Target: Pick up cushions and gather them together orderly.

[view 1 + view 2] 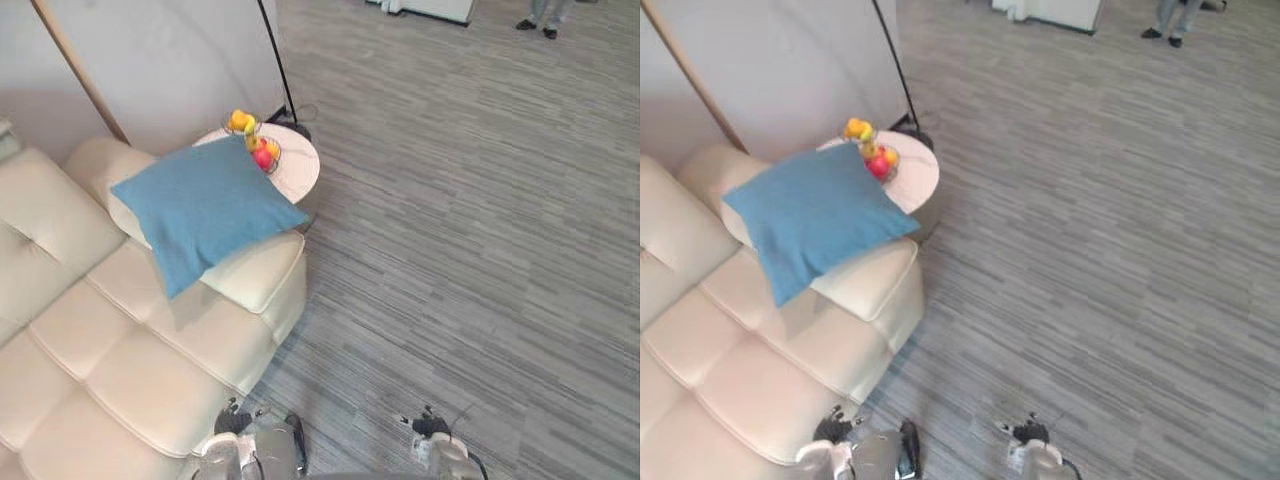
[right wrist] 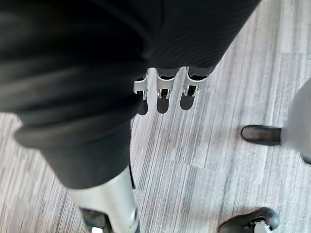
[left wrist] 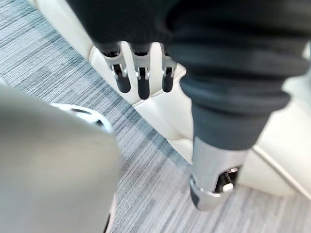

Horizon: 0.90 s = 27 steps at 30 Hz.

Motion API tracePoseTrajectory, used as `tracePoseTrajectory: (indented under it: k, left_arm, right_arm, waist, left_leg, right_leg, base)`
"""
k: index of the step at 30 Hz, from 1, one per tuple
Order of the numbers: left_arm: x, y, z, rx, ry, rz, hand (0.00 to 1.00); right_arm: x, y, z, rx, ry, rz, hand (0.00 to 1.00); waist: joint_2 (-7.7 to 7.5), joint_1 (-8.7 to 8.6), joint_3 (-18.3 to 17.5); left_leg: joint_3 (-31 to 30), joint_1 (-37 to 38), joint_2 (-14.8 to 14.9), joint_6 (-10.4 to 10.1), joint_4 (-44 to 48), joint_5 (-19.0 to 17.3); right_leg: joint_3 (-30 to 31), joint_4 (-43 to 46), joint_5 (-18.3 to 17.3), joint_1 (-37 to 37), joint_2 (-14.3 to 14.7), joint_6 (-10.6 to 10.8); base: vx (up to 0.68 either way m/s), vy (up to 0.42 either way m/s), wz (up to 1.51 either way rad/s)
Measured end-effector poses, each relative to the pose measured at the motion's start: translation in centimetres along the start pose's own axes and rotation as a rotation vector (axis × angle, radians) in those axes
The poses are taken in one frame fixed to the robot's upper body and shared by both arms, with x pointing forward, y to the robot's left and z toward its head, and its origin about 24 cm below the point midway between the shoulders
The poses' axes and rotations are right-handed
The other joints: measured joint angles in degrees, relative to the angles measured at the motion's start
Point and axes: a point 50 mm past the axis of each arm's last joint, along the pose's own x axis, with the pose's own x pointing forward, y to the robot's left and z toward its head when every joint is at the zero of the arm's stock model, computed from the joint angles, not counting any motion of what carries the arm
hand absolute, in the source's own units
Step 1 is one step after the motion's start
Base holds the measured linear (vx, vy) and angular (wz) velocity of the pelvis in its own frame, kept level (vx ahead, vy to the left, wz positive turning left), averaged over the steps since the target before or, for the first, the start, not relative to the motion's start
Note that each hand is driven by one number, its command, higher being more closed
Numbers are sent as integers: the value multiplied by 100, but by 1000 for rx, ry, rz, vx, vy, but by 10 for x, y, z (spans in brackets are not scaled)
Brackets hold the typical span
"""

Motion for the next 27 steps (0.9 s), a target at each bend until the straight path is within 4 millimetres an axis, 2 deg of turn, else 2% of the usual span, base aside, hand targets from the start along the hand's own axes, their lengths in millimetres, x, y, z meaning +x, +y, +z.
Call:
tracePoseTrajectory:
  k: [2, 3, 4, 6, 7, 9, 10, 11, 13, 14, 15, 16, 17, 18, 19, 20, 22, 24, 25, 26, 27]
  left_arm:
    - [0, -1, -4, 9, 20, -8, 0]
    - [0, -1, -5, 16, 24, -11, 0]
    - [0, 0, -6, 26, 30, -11, 0]
    - [-1, 2, -9, 36, 42, -10, 0]
    - [-1, 2, -10, 39, 45, -11, 0]
    - [-1, 1, -10, 43, 50, -16, 0]
    - [-1, 1, -11, 43, 53, -16, 0]
    - [-1, 1, -12, 45, 57, -14, 0]
    - [-1, 2, -13, 52, 56, -12, 0]
    - [-1, 2, -13, 60, 55, -9, 0]
    - [-1, 2, -13, 61, 54, -9, 0]
    - [-3, -8, -15, 46, 58, -31, 0]
    - [-3, -11, -16, 42, 59, -36, 0]
    - [-3, -13, -15, 35, 55, -40, 0]
    - [-3, -12, -13, 17, 55, -31, 0]
    - [-1, -10, -9, 2, 46, -23, 0]
    - [-1, -8, -7, 4, 37, -15, 0]
    - [-1, -8, -5, 15, 23, -20, 0]
    - [0, -10, 0, 14, 7, -25, 0]
    - [0, -13, 2, 10, 4, -32, 0]
    - [1, -16, 5, 9, -4, -38, 0]
  right_arm:
    - [-1, -3, -3, -13, 6, -3, 0]
    - [-1, -3, -6, -12, 12, -2, 0]
    - [-3, -3, -10, -11, 22, 0, 0]
    - [-4, -5, -13, -8, 14, -2, 0]
    - [-4, -5, -12, -8, 11, -2, 0]
    - [-4, -6, -11, -17, -2, -4, 0]
    - [-4, -5, -9, -20, -9, -3, 0]
    - [-4, -4, -6, -17, -19, -1, 0]
    - [-4, -4, -7, -15, -16, -2, 0]
    - [-4, -5, -9, -15, -9, -3, 0]
    - [-4, -5, -10, -13, -7, -3, 0]
    - [-3, -12, -5, -12, -19, -19, 0]
    - [-2, -14, -3, -14, -21, -25, 0]
    - [-2, -16, -2, -16, -26, -27, 0]
    - [-2, -15, 0, -14, -32, -26, 0]
    - [-2, -14, -1, -12, -29, -24, 0]
    - [-3, -12, -6, -8, -10, -22, 0]
    - [-2, -14, -4, 6, -14, -29, 0]
    - [-2, -14, -3, 10, -19, -30, 0]
    - [-2, -15, -3, 11, -19, -31, 0]
    - [-2, -14, -4, 11, -13, -30, 0]
  waist:
    - [33, -10, -12]
    - [29, -13, -10]
    - [20, -63, 14]
    - [6, -121, 6]
    - [-4, -125, 9]
    - [7, -177, 13]
    - [13, -205, 12]
    - [15, -264, 12]
    - [9, -300, 15]
    - [-30, -302, 7]
    - [-41, -305, 3]
    - [144, -298, -46]
    - [217, -308, -67]
    - [314, -368, -45]
    - [340, -371, -24]
    - [332, -349, 64]
    - [235, -303, 145]
    - [211, -311, 151]
    - [228, -328, 140]
    - [259, -343, 125]
    - [266, -340, 106]
  left_leg:
    - [-28, 527, -142, -16, -406, -126]
    - [-65, 686, -200, -9, -502, -162]
    - [-222, 956, -289, -21, -593, -268]
    - [-451, 1394, -345, -18, -677, -439]
    - [-486, 1532, -342, 0, -715, -451]
    - [-828, 1869, -345, 13, -942, -539]
    - [-949, 1945, -327, -4, -967, -581]
    - [-1218, 2017, -287, -89, -964, -692]
    - [-1607, 2092, -278, -240, -875, -870]
    - [-1895, 2133, -321, -345, -815, -1004]
    - [-2035, 2140, -331, -416, -791, -1055]
    - [-2287, 2079, -111, -513, -728, -1085]
    - [-2296, 2003, -34, -541, -686, -1068]
    - [-2224, 1793, 131, -648, -393, -1008]
    - [-2077, 1560, 248, -801, 7, -911]
    - [-1855, 1185, 412, -955, 791, -712]
    - [-1338, 944, 646, -950, 1354, -769]
    - [-935, 719, 717, -892, 1208, -796]
    - [-645, 545, 725, -671, 644, -544]
    - [-543, 453, 741, -633, 296, -188]
    - [-436, 444, 711, -690, 161, -142]
  right_leg:
    - [212, 1472, 18, -394, -281, 33]
    - [310, 2195, 125, -643, -416, 139]
    - [514, 3357, 372, -1093, -591, 208]
    - [789, 4475, 58, -1631, -499, 87]
    - [782, 4540, -78, -1762, -456, 45]
    - [654, 4012, -433, -2179, -273, -170]
    - [685, 3737, -433, -2281, -189, -174]
    - [875, 3026, -388, -2417, 5, -203]
    - [1362, 1952, -153, -2431, 242, -262]
    - [1671, 1468, 112, -2404, 292, -313]
    - [1783, 1457, 402, -2381, 308, -298]
    - [1418, 1651, 214, -2355, 372, -425]
    - [1258, 1695, 140, -2365, 370, -476]
    - [936, 1747, -5, -2323, 361, -571]
    - [818, 1691, -44, -2231, 396, -633]
    - [729, 1420, -69, -1879, 471, -680]
    - [578, 1102, -78, -1377, 508, -725]
    - [454, 952, -79, -1134, 491, -725]
    - [378, 880, -79, -1080, 463, -715]
    - [312, 863, -82, -1081, 471, -701]
    - [294, 846, -124, -1077, 453, -619]
  base:
    - [282, 123, 11]
    - [258, 94, 30]
    - [200, 49, 46]
    - [321, 9, 54]
    - [343, -35, 59]
    - [277, -79, 77]
    - [317, -148, 105]
    - [260, -161, 113]
    - [347, -273, 126]
    - [389, -330, 110]
    - [525, -411, 134]
    - [453, -333, 105]
    - [533, -379, 136]
    - [402, -292, 103]
    - [481, -341, 110]
    - [370, -258, 62]
    - [302, -172, 32]
    - [215, -72, 15]
    - [163, 11, 14]
    - [155, 31, 17]
    - [141, 50, 30]
